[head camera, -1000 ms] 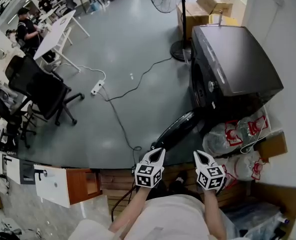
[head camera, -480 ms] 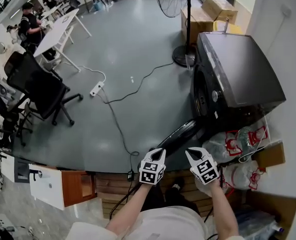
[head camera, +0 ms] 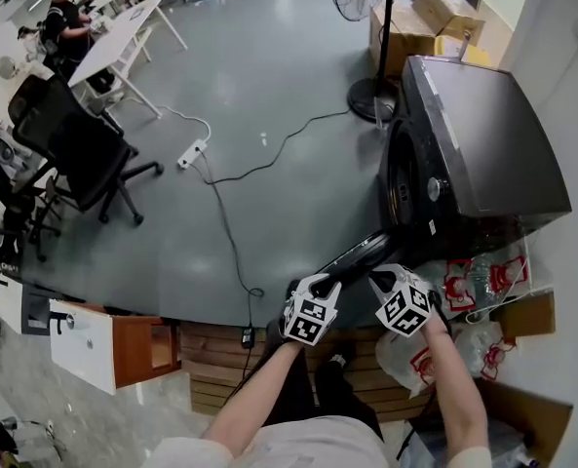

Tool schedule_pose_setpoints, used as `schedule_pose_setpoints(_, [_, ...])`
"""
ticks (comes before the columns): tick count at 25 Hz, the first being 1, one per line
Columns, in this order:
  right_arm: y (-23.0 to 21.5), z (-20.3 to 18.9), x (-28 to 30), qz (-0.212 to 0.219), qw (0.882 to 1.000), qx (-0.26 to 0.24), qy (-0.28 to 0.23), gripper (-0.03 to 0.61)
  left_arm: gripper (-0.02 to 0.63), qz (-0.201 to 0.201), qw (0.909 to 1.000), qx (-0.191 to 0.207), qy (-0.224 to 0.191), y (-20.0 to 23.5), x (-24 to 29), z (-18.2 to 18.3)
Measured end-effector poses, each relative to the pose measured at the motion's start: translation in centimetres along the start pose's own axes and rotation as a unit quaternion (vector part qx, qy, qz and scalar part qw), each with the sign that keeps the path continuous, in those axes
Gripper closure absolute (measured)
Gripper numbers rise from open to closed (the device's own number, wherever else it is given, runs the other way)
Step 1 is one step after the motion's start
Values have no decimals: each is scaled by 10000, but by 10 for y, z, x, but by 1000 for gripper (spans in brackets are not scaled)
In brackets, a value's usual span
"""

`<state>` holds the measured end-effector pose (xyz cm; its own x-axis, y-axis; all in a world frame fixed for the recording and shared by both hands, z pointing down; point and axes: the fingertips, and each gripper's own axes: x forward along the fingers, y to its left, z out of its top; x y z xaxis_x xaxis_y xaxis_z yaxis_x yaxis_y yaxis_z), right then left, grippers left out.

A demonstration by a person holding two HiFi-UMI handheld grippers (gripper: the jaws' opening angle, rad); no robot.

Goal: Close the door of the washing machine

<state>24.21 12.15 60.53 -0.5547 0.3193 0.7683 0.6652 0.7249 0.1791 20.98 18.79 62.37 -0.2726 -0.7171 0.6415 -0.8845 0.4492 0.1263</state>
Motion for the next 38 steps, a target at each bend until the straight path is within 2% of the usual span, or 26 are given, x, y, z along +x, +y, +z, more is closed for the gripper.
schedule_pose_setpoints(2, [-6, 0, 7, 105, 9996, -251, 82, 531, 508, 32, 9999, 105, 37, 1, 4, 0])
schedule_pose_setpoints(6, [-18, 1, 22, 128, 9973, -716, 121, 510, 508, 94, 9996, 234, 86, 4, 13, 2])
schedule_pose_setpoints(8, [-20, -3, 31, 177, 9942, -1036, 218, 472, 508, 165, 9993, 280, 176, 6, 18, -2])
schedule_pose_setpoints(12, [-25, -6, 49, 177, 9871, -1545, 387, 439, 503, 282, 9979, 445, 370, 14, 25, -10])
schedule_pose_setpoints(19, [-43, -3, 77, 7, 9690, -2357, 738, 428, 505, 398, 9970, 567, 350, 37, 32, -1])
schedule_pose_setpoints(24, [-52, 4, 87, -31, 9759, -2093, 614, 433, 505, 308, 9974, 520, 401, 57, 40, 5])
schedule_pose_setpoints(30, [-64, 17, 98, -298, 9844, -1709, 297, 434, 491, 300, 9986, 345, 273, 83, 46, 14])
schedule_pose_setpoints(38, [-82, 23, 108, -628, 9889, -1343, 84, 434, 477, 121, 9996, 240, 120, 106, 61, 26])
